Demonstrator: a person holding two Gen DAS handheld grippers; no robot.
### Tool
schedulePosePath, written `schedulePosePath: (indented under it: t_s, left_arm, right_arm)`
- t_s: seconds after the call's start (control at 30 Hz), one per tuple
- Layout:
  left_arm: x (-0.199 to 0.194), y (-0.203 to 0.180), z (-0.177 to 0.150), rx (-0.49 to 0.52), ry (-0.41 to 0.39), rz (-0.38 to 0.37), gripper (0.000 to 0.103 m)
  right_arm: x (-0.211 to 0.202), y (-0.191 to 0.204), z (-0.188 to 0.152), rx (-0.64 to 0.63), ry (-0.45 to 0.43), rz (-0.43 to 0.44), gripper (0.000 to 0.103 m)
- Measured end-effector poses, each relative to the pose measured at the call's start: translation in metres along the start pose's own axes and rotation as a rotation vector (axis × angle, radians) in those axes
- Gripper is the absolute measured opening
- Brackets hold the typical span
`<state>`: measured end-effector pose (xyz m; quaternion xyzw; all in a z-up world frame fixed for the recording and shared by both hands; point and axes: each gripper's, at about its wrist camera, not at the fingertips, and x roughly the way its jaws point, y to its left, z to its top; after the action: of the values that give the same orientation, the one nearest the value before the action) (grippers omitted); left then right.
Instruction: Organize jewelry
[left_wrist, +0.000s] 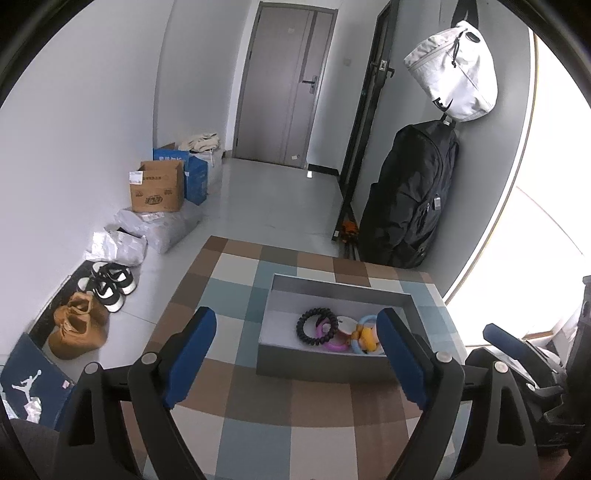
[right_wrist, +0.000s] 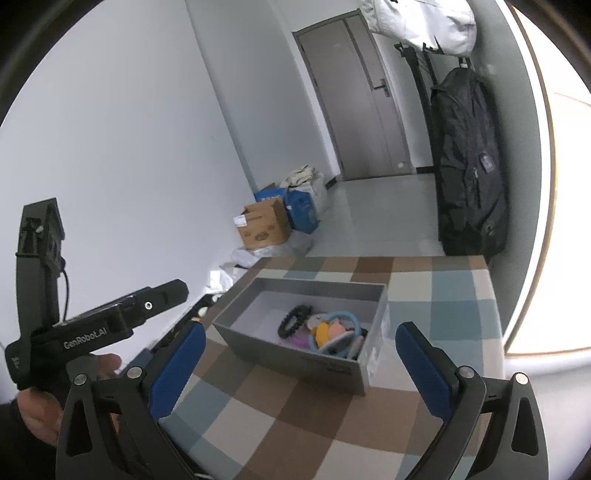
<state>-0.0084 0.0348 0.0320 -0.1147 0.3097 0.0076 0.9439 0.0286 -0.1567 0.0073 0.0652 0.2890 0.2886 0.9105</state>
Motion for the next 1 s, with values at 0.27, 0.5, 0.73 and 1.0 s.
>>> schedulePosePath:
  t_s: [0.27,0.5,0.73,1.0]
  left_arm:
    - [-0.003,-0.006,-0.009,0.017,-0.007,0.023,0.086]
    - [-0.003,-0.008,-0.011,0.035,-0.009,0.037,0.086]
    - [-0.003,-0.009,-0.011,0.035,-0.01,0.047,0.086]
    - [-0.001,-0.01,-0.014,0.048,-0.008,0.047,0.086]
  right_arm:
    - [-0.008,-0.008,-0.005,0.049,-0.011,-0.023,0.103]
    - [-0.006,-0.007,-0.007,0.024,-0.006,-0.028,0.103]
    - [-0.007,-0.006,-0.006,0.025,-0.005,-0.034,0.103]
    - [-0.007,-0.007,-0.005,0.031,-0.003,-0.035,0.103]
